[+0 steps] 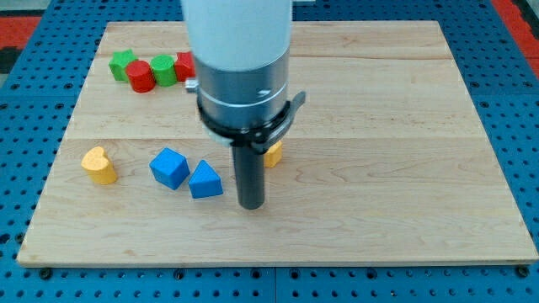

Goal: Move blue blocks and yellow hexagon towards yellow heart

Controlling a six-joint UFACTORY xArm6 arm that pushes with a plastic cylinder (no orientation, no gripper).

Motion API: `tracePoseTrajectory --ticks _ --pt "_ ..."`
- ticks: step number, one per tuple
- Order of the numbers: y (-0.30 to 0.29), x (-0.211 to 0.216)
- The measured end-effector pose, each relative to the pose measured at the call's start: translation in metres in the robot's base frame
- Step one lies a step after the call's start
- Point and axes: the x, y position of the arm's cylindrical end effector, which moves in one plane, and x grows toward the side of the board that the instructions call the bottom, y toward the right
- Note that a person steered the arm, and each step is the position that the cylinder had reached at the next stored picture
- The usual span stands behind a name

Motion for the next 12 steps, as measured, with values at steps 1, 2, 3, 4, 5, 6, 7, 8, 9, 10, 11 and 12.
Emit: tracePoseTrajectory --ticks 1,2,3,4,5,6,7,8,9,10,11,12 --pt "-0.056 -0.027" --pt "-0.096 -0.025" --pt "-0.035 -0.024" --pt "0.019 -0.041" --pt "-0.049 -0.044" --pt "-0.047 -0.04" --pt "0.073 -0.021" --pt "0.134 -0.051" --pt "0.078 -0.069" --pt "-0.015 -0.066" --pt "0.013 -0.066" --pt "0.063 -0.093"
